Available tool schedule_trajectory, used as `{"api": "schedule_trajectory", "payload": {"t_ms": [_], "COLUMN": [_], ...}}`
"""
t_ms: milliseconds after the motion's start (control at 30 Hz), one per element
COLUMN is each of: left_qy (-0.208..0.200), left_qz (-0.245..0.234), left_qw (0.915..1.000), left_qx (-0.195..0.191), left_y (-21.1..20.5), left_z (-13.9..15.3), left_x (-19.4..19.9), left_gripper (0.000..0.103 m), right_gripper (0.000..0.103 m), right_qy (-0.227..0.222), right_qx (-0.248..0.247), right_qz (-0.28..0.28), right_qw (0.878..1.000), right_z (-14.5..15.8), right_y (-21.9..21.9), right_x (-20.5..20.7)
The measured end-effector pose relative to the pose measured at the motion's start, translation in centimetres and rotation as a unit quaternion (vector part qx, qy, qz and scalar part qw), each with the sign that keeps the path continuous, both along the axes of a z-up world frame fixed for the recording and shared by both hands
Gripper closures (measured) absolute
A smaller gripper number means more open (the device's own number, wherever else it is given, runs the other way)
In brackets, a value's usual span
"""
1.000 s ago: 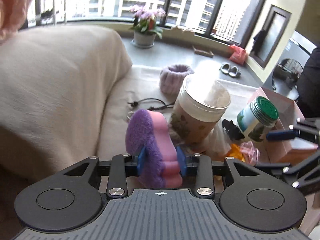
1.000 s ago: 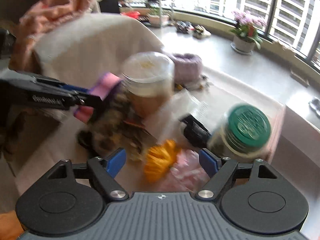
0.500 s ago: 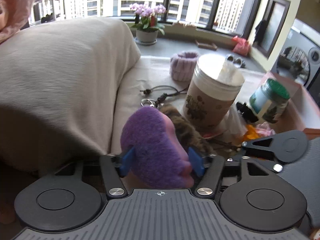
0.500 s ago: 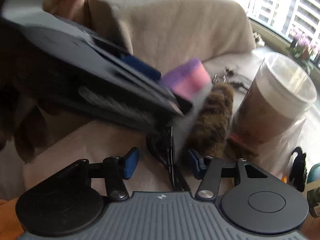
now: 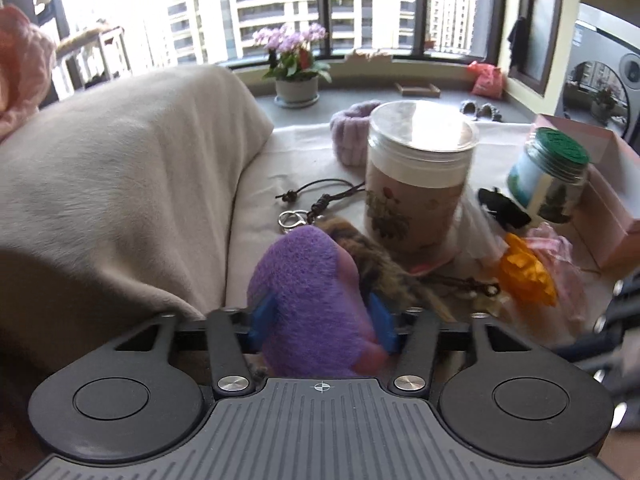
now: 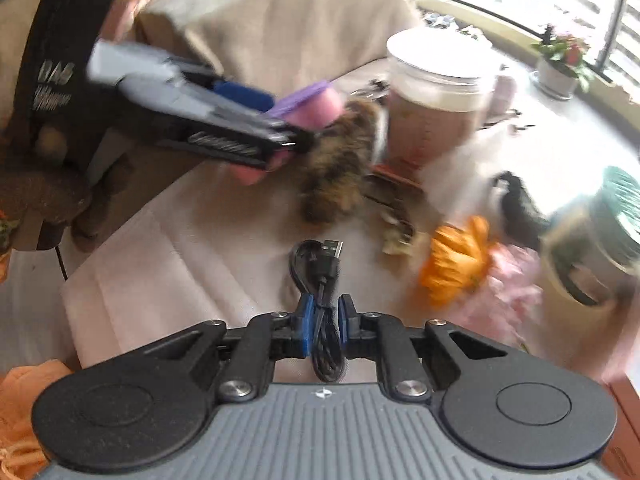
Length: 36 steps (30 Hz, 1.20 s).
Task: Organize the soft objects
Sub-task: 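Close the left tool on the purple sponge while the right tool grasps the black cable, then lift the sponge with the left tool while the right tool lifts the cable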
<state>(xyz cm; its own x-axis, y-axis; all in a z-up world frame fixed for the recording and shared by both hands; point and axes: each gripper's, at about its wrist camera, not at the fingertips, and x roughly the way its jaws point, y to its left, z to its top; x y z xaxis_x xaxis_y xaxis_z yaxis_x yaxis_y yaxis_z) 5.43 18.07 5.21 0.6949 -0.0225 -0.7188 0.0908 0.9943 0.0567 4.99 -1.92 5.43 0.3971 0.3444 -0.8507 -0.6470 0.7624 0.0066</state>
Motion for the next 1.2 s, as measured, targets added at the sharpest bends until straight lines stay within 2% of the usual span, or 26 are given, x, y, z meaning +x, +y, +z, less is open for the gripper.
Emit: {"api": "schedule_trajectory", "payload": {"t_ms": [67, 300, 333, 367, 400, 433, 467, 500, 567, 633, 700, 800, 867, 900, 933, 1200], "left_qy": [-0.003, 0.015, 0.017, 0.018, 0.015, 0.012, 0.010, 0.013, 0.020, 0.032, 0.044, 0.051, 0.052, 0.052, 0.051, 0.067], "left_qz": [-0.004, -0.043, -0.053, -0.061, -0.064, -0.065, -0.066, -0.066, -0.057, -0.047, -0.036, -0.023, -0.022, -0.022, -0.023, -0.052], "left_qw": [1.0000, 0.9979, 0.9977, 0.9975, 0.9976, 0.9977, 0.9976, 0.9976, 0.9980, 0.9982, 0.9979, 0.9978, 0.9978, 0.9977, 0.9977, 0.9941], "left_qx": [-0.003, -0.046, -0.039, -0.032, -0.021, -0.016, -0.015, -0.019, -0.020, -0.019, -0.030, -0.036, -0.036, -0.038, -0.038, -0.067], "left_y": [-0.1, -1.3, -1.7, -2.0, -2.3, -2.3, -2.3, -2.3, -2.3, -2.4, -2.2, -2.0, -2.1, -2.0, -1.9, -2.8], "left_z": [0.5, 0.8, 0.9, 0.9, 0.9, 0.9, 0.7, 0.4, -0.4, -1.4, -2.3, -3.3, -3.3, -3.3, -3.2, -2.0], "left_x": [-1.1, -4.6, -5.1, -5.5, -5.8, -5.9, -5.7, -5.3, -4.4, -3.2, -2.0, -0.9, -0.6, -0.6, -0.6, -2.9], "left_gripper": [0.059, 0.061, 0.070, 0.070, 0.070, 0.069, 0.063, 0.059, 0.036, 0.026, 0.025, 0.025, 0.025, 0.026, 0.029, 0.030], "right_gripper": [0.090, 0.090, 0.090, 0.087, 0.081, 0.061, 0.041, 0.037, 0.037, 0.037, 0.038, 0.052, 0.077, 0.083, 0.083, 0.084], "right_qy": [-0.007, -0.041, -0.040, -0.041, -0.046, -0.049, -0.052, -0.057, -0.067, -0.075, -0.084, -0.076, -0.078, -0.075, -0.074, -0.045], "right_qx": [0.012, 0.032, 0.034, 0.035, 0.033, 0.031, 0.030, 0.032, 0.030, 0.022, 0.011, 0.011, 0.013, 0.010, 0.006, 0.016], "right_qz": [-0.008, -0.026, -0.027, -0.027, -0.024, -0.019, -0.012, -0.008, 0.004, 0.006, 0.002, -0.005, -0.002, 0.004, 0.006, -0.010], "right_qw": [1.000, 0.998, 0.998, 0.998, 0.998, 0.998, 0.998, 0.998, 0.997, 0.997, 0.996, 0.997, 0.997, 0.997, 0.997, 0.999], "right_z": [1.0, 2.5, 2.4, 2.1, 1.8, 1.7, 1.2, 0.8, 0.1, -0.7, -1.6, -2.7, -2.6, -2.4, -2.2, -1.6], "right_y": [-1.2, -3.3, -3.5, -3.5, -3.5, -3.5, -3.1, -2.8, -1.8, -1.0, -0.3, 0.3, 0.5, 0.7, 0.7, -1.5], "right_x": [-0.7, -3.0, -3.0, -2.9, -3.1, -2.9, -2.7, -2.7, -2.5, -2.1, -1.4, -0.3, -0.3, -0.4, -0.6, -2.3]}}
